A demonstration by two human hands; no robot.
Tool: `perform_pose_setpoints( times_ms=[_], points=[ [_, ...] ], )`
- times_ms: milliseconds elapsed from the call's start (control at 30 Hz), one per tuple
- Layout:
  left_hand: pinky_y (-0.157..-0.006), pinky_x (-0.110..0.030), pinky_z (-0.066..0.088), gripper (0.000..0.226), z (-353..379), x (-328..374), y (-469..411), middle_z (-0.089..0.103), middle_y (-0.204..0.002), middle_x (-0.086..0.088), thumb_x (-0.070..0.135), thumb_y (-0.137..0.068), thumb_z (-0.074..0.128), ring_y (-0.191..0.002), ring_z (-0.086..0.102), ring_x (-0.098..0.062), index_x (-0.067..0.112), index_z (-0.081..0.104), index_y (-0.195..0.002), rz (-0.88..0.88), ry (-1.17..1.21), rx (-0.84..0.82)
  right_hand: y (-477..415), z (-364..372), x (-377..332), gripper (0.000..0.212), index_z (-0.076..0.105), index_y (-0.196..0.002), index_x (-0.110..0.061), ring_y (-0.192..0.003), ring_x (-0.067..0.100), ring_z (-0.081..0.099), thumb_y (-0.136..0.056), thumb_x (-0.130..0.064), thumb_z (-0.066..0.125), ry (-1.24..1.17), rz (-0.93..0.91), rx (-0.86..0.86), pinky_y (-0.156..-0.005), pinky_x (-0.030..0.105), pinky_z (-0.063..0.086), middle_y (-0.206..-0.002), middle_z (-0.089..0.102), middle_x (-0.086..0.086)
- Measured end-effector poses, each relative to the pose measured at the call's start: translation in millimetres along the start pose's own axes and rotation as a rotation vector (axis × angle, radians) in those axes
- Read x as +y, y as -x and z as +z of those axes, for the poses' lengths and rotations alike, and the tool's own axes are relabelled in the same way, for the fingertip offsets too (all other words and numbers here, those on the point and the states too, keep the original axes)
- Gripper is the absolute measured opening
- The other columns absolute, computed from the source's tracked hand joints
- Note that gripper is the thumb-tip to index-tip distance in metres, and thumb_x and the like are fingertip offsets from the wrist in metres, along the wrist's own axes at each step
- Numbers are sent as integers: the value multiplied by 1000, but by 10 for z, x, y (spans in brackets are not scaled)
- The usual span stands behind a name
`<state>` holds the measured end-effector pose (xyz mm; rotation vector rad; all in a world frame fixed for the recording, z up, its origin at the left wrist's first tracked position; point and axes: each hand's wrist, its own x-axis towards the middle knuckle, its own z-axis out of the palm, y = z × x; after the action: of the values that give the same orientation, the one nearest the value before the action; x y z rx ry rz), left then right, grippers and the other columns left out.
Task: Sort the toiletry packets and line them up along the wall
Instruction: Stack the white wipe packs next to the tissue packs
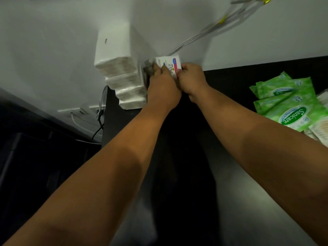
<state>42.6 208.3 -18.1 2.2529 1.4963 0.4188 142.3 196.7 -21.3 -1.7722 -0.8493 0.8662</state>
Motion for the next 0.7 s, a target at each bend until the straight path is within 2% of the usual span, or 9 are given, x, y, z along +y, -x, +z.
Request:
perform_pose_setpoints(
  times_ms=[67,167,233,367,433,533,600,633,700],
  points=[
    [-111,-38,35,67,-35,-11,-31,2,-162,-28,11,-93,52,-138,37,-41,-4,23,-151,22,-82,-82,-8,-4,-25,29,68,-120,-8,-96,18,68,-98,-10,50,3,10,-15,-84,36,59,-115,71,8],
    [-114,-37,32,78,-75,-15,-74,-5,-162,-29,12,-93,56,-141,34,-40,-5,11,-154,24,-163,-132,-14,-9,-53,30,65,-125,-11,-100,19,66,-99,-11,49,10,24,-59,-88,39,58,-117,69,7],
    [-114,-36,33,76,-97,-23,-115,-4,-162,-29,8,-94,55,-142,35,-38,-6,11,-154,21,-182,-128,-6,-4,-54,31,64,-126,-14,-102,19,66,-99,-12,50,0,23,-85,-90,39,57,-117,69,5],
    [-110,-34,36,72,-105,-28,-179,-2,-163,-27,1,-94,54,-140,39,-35,-4,15,-154,9,-223,-86,35,-15,-63,33,59,-132,-17,-102,14,64,-102,-12,47,-28,23,-137,-82,25,54,-116,67,0],
    [-110,-34,36,73,-93,-19,-182,-3,-163,-26,-1,-94,54,-141,37,-34,-4,13,-154,4,-246,-76,40,-19,-75,33,59,-132,-17,-102,14,64,-102,-13,48,-36,27,-152,-85,27,54,-117,67,1],
    [-114,-35,35,73,-83,-8,-145,-3,-163,-26,1,-94,55,-144,32,-35,-4,14,-154,1,-243,-69,49,-26,-85,32,59,-131,-15,-101,15,63,-101,-14,51,-43,46,-166,-80,27,55,-114,67,1],
    [-115,-34,34,66,-131,7,-91,3,-163,-26,4,-95,55,-144,31,-36,-5,22,-152,8,-180,-62,47,-45,-69,31,59,-129,-11,-98,14,63,-99,-12,54,-37,44,-142,-76,25,54,-113,66,2],
    [-112,-32,35,59,-182,22,-41,12,-162,-26,6,-95,55,-142,36,-35,-4,32,-148,34,-139,-36,52,-59,-60,30,60,-127,-10,-97,13,63,-98,-12,54,-26,41,-127,-75,23,53,-114,66,2],
    [-98,-29,44,39,-343,54,136,46,-147,-21,9,-92,54,-123,56,-31,-1,54,-129,171,4,154,55,-70,-17,29,62,-126,-9,-100,15,64,-99,-12,52,-47,50,-123,-81,28,55,-117,67,4]
  ],
)
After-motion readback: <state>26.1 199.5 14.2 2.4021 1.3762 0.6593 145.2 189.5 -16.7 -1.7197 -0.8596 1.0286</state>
